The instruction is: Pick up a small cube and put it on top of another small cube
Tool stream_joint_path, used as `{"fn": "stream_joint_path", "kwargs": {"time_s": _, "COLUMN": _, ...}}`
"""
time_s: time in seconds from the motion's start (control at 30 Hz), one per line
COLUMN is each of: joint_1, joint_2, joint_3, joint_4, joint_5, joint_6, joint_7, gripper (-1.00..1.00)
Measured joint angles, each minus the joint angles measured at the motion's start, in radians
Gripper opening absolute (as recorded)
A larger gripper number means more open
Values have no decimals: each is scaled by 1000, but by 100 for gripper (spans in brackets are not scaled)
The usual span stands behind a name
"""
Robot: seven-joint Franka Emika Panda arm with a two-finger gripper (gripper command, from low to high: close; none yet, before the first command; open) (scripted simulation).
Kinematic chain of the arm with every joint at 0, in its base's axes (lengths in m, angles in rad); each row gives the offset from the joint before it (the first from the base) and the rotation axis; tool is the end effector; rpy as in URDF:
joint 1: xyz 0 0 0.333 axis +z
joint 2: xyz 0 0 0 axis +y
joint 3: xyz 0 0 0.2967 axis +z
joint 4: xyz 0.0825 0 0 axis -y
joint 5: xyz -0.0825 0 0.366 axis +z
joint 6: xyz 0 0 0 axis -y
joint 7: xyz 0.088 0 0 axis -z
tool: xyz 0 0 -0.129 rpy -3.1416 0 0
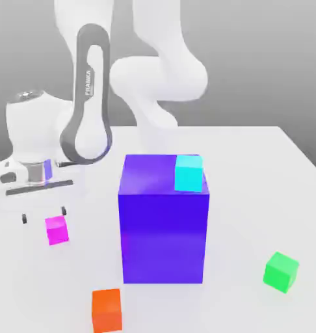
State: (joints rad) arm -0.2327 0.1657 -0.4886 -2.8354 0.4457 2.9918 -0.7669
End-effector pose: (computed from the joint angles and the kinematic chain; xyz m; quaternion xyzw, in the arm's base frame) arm 0.2330 -0.2613 0.1399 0.9811 -0.1929 0.0072 0.0117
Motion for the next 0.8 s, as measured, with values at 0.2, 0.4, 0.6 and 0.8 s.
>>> {"fn": "stream_joint_path", "kwargs": {"time_s": 0.2, "joint_1": -165, "joint_2": 77, "joint_3": 213, "joint_4": 19, "joint_5": 182, "joint_6": 54, "joint_7": -133, "gripper": 0}}
{"fn": "stream_joint_path", "kwargs": {"time_s": 0.4, "joint_1": -280, "joint_2": 127, "joint_3": 356, "joint_4": 27, "joint_5": 282, "joint_6": 96, "joint_7": -205, "gripper": -100}}
{"fn": "stream_joint_path", "kwargs": {"time_s": 0.6, "joint_1": -260, "joint_2": 119, "joint_3": 332, "joint_4": 26, "joint_5": 272, "joint_6": 87, "joint_7": -198, "gripper": -100}}
{"fn": "stream_joint_path", "kwargs": {"time_s": 0.8, "joint_1": -113, "joint_2": 42, "joint_3": 136, "joint_4": 10, "joint_5": 91, "joint_6": 31, "joint_7": -67, "gripper": -100}}
